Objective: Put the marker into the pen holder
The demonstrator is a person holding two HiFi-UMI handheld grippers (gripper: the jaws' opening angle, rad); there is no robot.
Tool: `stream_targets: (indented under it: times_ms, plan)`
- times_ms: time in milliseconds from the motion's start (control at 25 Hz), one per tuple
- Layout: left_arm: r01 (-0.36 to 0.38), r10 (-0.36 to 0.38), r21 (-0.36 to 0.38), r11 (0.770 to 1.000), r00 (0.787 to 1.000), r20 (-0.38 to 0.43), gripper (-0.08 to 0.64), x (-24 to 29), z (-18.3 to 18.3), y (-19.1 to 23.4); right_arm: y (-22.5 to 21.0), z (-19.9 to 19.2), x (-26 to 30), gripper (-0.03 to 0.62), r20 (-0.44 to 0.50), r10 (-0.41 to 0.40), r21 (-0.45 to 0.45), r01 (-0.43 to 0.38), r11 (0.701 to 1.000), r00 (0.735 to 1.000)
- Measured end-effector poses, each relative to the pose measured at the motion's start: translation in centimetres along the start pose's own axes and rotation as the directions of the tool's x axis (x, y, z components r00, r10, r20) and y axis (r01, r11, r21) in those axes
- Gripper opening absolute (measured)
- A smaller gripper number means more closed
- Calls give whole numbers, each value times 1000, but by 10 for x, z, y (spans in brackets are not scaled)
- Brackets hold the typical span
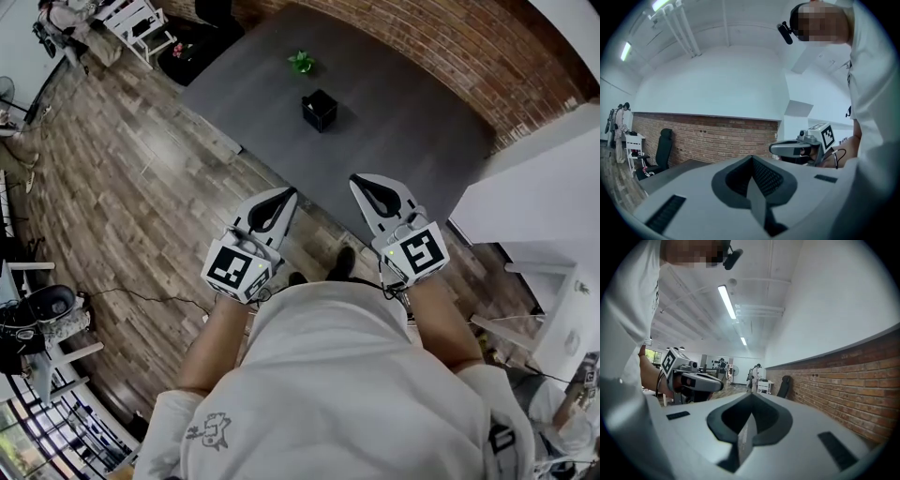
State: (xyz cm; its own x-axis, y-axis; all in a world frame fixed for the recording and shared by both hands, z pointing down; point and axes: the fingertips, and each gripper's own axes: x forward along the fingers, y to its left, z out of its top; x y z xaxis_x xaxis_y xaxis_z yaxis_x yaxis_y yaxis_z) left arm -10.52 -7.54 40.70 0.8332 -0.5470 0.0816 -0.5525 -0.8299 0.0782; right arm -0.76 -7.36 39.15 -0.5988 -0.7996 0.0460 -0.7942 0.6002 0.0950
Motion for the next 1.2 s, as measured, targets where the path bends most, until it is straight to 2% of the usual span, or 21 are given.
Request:
stream_targets:
  times_ms: [280,480,760,1200]
  plan:
    - [66,-66,-12,998,998,13,12,-45,-4,-9,54,8,-22,5,-15,-67,-12,67,998,998]
    - [77,-77,-27,997,997,9,12,-55,-11,-15,69,8,-37,5,-25,-89,-6,89,996,996]
    - [60,-60,-15,998,998,19,12,-57,-12,-32,65,10,-55,5,-2,-89,-12,89,996,996]
    - [-18,18,-9,1000,999,42,12,-27,-1,-93,31,14,-118,5,13,-10,-35,10,999,1000]
